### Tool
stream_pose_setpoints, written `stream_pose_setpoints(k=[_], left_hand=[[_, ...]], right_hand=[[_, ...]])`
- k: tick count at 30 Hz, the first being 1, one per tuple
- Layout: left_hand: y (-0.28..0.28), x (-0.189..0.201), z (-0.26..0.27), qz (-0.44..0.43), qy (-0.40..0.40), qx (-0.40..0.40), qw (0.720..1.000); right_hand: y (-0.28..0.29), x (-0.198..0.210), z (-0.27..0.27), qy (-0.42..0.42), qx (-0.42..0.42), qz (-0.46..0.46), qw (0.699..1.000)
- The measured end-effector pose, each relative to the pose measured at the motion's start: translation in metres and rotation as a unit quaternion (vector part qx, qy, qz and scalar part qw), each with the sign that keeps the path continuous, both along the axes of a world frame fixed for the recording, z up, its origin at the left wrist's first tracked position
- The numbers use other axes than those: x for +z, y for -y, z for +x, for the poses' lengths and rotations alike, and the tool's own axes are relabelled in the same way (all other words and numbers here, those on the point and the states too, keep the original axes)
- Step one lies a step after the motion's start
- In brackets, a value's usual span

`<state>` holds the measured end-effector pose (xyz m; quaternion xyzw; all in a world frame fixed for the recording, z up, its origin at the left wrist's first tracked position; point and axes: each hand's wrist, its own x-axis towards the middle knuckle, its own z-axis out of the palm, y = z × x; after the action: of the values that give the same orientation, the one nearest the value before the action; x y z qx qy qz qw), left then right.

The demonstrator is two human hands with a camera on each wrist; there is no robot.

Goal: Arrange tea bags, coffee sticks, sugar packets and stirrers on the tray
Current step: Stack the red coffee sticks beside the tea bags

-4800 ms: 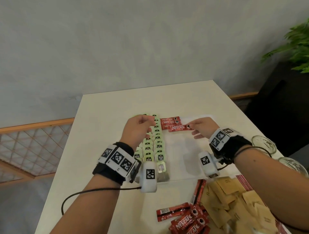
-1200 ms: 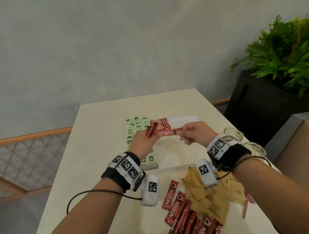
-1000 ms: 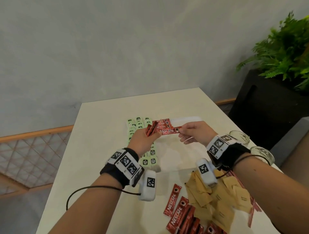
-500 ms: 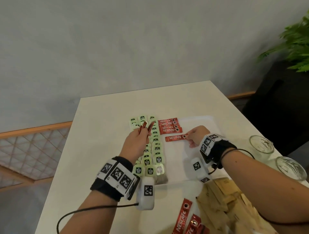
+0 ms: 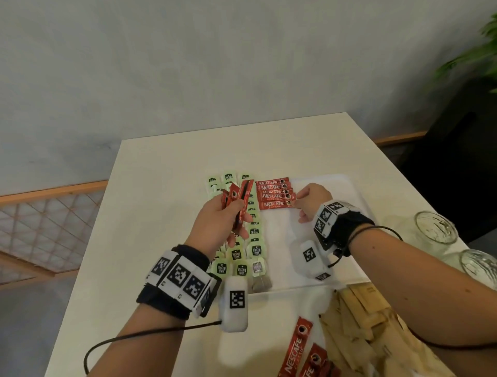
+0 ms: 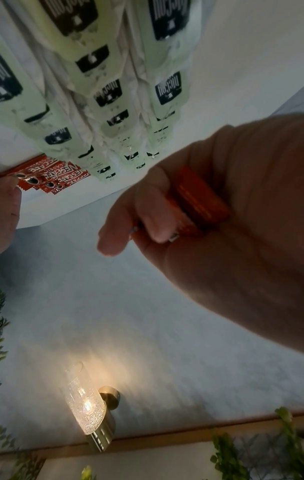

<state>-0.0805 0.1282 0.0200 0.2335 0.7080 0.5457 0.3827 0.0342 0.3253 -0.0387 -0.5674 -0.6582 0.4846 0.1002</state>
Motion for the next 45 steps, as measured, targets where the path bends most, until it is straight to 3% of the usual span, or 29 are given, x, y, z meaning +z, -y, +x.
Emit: stream_pose_setpoints(k=[7, 10, 12, 14, 18, 21, 24, 28, 31, 35, 38, 45], left_hand=[[0.005, -0.002, 0.003, -0.019, -0.039, -0.041, 0.998], [0.006, -0.004, 0.007, -0.016, -0.059, -0.051, 0.997], [0.004, -0.005, 0.011, -0.013, -0.083, -0.064, 0.994], [0.001, -0.008, 0.016, -0.024, -0.168, -0.08, 0.982], [-0.001, -0.01, 0.031, -0.038, -0.355, -0.093, 0.93], [0.003, -0.011, 0.04, -0.019, -0.4, -0.102, 0.911], [0.007, -0.01, 0.045, 0.008, -0.321, -0.092, 0.942], [0.017, -0.009, 0.05, 0.036, -0.159, -0.014, 0.986], [0.024, -0.004, 0.056, 0.035, -0.055, 0.026, 0.998], [0.03, 0.002, 0.053, 0.02, 0.039, 0.018, 0.999], [0.033, 0.008, 0.053, 0.025, 0.043, 0.006, 0.999], [0.03, 0.015, 0.061, 0.019, -0.057, -0.012, 0.998]], right_hand=[[0.005, 0.009, 0.007, -0.028, 0.001, -0.002, 1.0], [0.017, 0.021, 0.019, -0.091, 0.027, 0.018, 0.995], [0.033, 0.033, 0.026, -0.147, 0.046, -0.015, 0.988], [0.052, 0.046, 0.032, -0.183, 0.072, -0.08, 0.977], [0.081, 0.063, 0.04, -0.216, 0.066, -0.149, 0.963], [0.091, 0.067, 0.049, -0.269, 0.02, -0.17, 0.948], [0.096, 0.069, 0.062, -0.31, 0.002, -0.179, 0.934], [0.101, 0.072, 0.076, -0.308, 0.024, -0.124, 0.943], [0.105, 0.073, 0.081, -0.309, 0.048, -0.091, 0.945], [0.107, 0.074, 0.085, -0.306, 0.07, -0.058, 0.948], [0.107, 0.078, 0.084, -0.279, 0.091, -0.043, 0.955], [0.099, 0.089, 0.068, -0.187, 0.192, -0.016, 0.963]])
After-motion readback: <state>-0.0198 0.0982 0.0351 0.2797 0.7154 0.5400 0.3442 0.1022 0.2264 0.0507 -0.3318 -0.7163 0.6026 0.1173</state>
